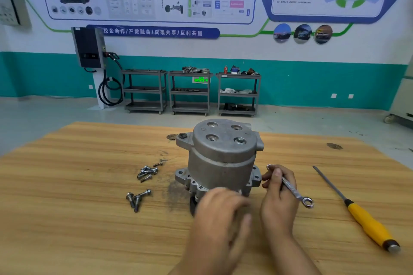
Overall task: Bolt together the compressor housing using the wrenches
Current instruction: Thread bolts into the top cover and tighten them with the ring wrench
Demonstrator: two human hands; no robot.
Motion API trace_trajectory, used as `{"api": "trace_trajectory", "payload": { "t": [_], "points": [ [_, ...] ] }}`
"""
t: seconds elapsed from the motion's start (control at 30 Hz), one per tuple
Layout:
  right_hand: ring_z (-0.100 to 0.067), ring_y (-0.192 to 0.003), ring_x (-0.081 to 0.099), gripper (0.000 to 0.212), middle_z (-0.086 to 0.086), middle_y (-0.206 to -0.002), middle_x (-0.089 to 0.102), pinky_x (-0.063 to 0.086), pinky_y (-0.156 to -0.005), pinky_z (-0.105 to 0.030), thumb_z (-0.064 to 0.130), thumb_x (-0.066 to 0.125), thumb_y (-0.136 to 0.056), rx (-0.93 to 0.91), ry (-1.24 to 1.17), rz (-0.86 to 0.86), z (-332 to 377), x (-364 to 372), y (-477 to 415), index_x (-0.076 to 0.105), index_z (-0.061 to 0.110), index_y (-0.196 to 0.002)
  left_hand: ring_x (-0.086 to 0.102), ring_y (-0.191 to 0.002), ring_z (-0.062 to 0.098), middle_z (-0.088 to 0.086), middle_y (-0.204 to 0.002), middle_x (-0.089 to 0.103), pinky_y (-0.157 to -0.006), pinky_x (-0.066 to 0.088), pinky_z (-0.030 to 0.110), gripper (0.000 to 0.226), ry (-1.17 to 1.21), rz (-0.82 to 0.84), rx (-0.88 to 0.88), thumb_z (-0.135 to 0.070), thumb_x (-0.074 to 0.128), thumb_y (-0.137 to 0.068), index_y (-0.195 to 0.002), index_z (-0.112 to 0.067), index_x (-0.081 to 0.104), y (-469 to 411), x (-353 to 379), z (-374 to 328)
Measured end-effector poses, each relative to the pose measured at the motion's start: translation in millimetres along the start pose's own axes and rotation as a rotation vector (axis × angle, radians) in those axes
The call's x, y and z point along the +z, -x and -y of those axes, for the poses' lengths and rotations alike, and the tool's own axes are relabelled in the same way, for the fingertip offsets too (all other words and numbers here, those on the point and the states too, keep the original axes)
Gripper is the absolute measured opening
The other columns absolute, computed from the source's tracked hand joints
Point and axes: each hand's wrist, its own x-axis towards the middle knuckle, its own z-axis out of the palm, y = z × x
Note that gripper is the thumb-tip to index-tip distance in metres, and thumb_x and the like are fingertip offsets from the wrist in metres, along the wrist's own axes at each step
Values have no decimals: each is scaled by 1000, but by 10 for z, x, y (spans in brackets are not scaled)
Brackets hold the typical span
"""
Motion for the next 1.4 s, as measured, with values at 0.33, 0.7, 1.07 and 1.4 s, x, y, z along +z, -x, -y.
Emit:
{"api": "trace_trajectory", "payload": {
  "t": [0.33, 0.7, 1.07, 1.4],
  "points": [
    [0, -56, 50, 15, 3, -69, 54, 38, -52, -8, 13, 39, -100, 38, -33, 1, 144, 100, -47, 54, 15, -96, 44, -114, 28, 1, -120, 61, -91, 39, 35, 39, -766, 350, -872, -35, 58, -88, -125, -21, 52, 167, -811, 1239],
    [-8, -50, 45, 24, 0, -64, 53, 36, -48, -15, 15, 40, -99, 32, 19, 42, 161, 105, 3, 52, 31, -85, 46, -116, 19, -8, -122, 61, -81, 26, 35, 27, -878, 612, -824, -27, 49, -94, -118, -36, 57, 40, -609, 1586],
    [-7, -48, 43, 26, 0, -57, 48, 33, -46, -15, 15, 41, -99, 35, 19, 62, 179, 109, 9, 51, 32, -83, 59, -96, 20, -9, -95, 67, -82, 30, 36, 14, -553, -103, -542, -27, 62, -89, -101, -24, 68, -567, -778, 912],
    [-5, -47, 42, 25, 0, -56, 48, 33, -47, -15, 17, 41, -99, 54, 34, 73, 191, 88, 0, 51, 32, -84, 62, -74, -12, -22, -76, 67, -66, 46, 1, 9, 103, -30, -488, -27, 74, -78, -85, -32, 70, -1552, -649, 215]
  ]
}}
